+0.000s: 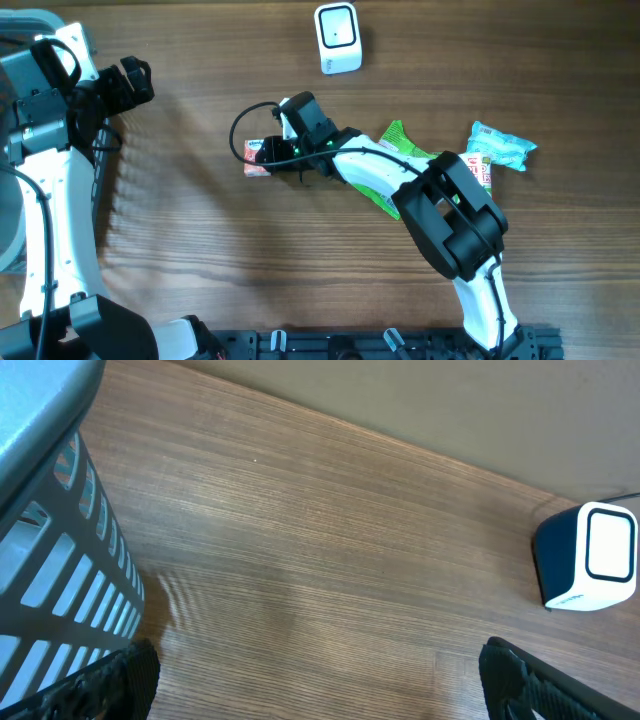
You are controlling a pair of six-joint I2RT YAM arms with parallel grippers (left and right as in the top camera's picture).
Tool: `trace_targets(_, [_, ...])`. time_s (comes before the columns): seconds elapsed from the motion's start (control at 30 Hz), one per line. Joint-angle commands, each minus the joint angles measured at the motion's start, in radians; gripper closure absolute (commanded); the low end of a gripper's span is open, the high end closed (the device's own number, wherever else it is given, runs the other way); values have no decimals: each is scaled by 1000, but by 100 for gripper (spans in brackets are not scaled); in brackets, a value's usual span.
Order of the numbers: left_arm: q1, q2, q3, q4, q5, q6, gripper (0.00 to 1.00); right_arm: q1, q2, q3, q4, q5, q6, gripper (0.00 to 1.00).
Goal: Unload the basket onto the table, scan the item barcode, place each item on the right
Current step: 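Hold the Kleenex pack near the scanner window, then raise the Kleenex pack up to the scanner window with the right gripper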
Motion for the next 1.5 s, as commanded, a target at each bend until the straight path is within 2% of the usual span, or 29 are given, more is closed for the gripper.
trace_targets(0.0, [5, 0, 12, 3, 11, 5, 0, -2, -33, 0, 8, 53, 37, 55])
trace_targets(0.17, [5, 0, 12, 3, 12, 5, 0, 10, 2, -1, 11, 63, 58, 56])
trace_targets(0.3, [5, 0, 12, 3, 11, 5, 0, 11, 29, -1, 6, 63, 63, 63])
trace_targets(0.33, [5, 0, 12, 3, 11, 5, 0, 12, 34, -1, 2, 63, 58, 68])
trace_targets(0.37, [5, 0, 12, 3, 12, 5, 0, 12, 37, -1, -8, 64, 45, 76])
trace_targets(0.43, [5, 0, 12, 3, 11, 5, 0, 12, 37, -1, -25, 62, 45, 81])
trace_targets(0.47, [5, 0, 12, 3, 11, 5, 0, 11, 36, -1, -27, 59, 46, 79])
trace_targets(0.53, [5, 0, 12, 3, 11, 5, 0, 11, 36, -1, -27, 55, 47, 66])
trace_targets(0.63, [5, 0, 12, 3, 11, 5, 0, 12, 38, -1, -31, 68, 41, 64])
trace_targets(0.73, [5, 0, 12, 3, 11, 5, 0, 40, 39, -8, -39, 163, 39, 62])
trace_targets(0.9, [5, 0, 12, 3, 12, 5, 0, 74, 39, -8, -40, 242, 38, 72])
trace_targets(0.93, [5, 0, 12, 3, 11, 5, 0, 72, 38, -8, -48, 243, 38, 91])
trace_targets(0.97, [5, 0, 12, 3, 11, 5, 1, 69, 37, -8, -55, 241, 38, 96])
trace_targets(1.03, [5, 0, 12, 3, 12, 5, 0, 42, 13, -7, -95, 226, 38, 96])
trace_targets(1.1, [5, 0, 12, 3, 12, 5, 0, 6, -31, -7, -117, 153, 25, 96])
trace_targets(1.2, [5, 0, 12, 3, 11, 5, 0, -68, -112, -7, -105, -121, -128, 96])
trace_targets(1.27, [5, 0, 12, 3, 11, 5, 0, -108, -140, -7, -106, -245, -157, 96])
trace_targets(1.47, [5, 0, 12, 3, 11, 5, 0, -288, -156, -7, -101, -900, -298, 96])
